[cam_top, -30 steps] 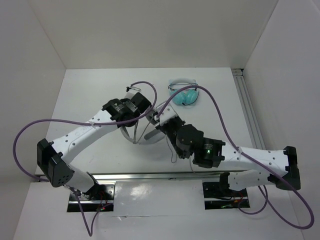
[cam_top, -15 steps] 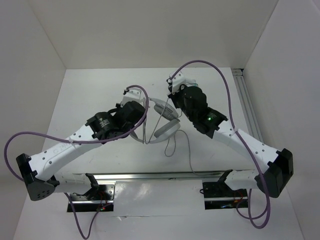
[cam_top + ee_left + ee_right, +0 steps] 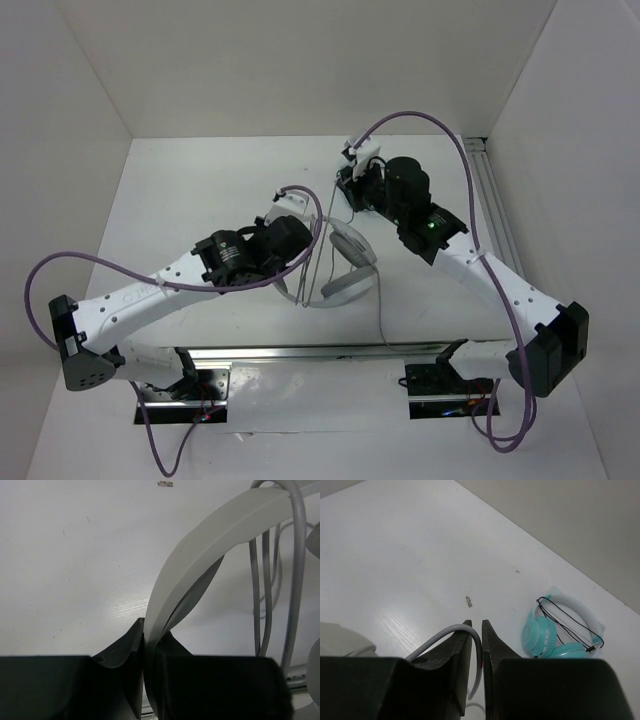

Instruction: Wrap the headphones

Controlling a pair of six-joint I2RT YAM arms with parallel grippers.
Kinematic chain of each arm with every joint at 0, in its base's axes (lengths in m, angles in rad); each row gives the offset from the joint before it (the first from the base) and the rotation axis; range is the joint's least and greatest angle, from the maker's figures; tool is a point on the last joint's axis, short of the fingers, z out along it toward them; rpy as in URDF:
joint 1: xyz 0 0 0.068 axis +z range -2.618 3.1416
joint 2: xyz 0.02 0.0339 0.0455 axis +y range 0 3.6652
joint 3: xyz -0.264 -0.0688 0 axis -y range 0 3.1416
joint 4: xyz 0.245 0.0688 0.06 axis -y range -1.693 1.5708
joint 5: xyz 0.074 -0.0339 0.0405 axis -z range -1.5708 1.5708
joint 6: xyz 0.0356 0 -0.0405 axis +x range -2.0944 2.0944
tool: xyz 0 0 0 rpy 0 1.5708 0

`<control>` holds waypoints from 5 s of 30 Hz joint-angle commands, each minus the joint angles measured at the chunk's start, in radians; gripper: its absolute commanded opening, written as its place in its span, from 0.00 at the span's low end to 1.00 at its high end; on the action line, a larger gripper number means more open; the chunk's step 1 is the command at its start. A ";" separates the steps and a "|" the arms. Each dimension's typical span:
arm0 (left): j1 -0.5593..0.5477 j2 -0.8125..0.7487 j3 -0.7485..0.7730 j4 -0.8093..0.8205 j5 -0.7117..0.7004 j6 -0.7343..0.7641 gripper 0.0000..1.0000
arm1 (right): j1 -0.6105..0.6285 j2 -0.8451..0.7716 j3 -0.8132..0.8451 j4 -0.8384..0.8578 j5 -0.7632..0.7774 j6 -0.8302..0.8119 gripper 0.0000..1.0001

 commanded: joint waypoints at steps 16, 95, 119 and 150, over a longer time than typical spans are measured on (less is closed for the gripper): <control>-0.069 -0.118 0.254 -0.187 0.261 0.180 0.00 | -0.187 0.165 0.061 0.231 -0.575 0.178 0.22; 0.035 -0.176 0.578 -0.372 -0.115 -0.187 0.00 | 0.164 0.544 -0.516 1.053 -0.260 0.354 0.02; 0.562 0.042 0.320 -0.062 -0.176 -0.198 0.00 | 0.837 -0.074 -0.495 0.394 0.408 0.190 0.00; -0.129 -0.122 -0.091 -0.174 -0.056 0.025 0.00 | 0.238 -0.085 -0.003 0.215 0.508 -0.084 0.05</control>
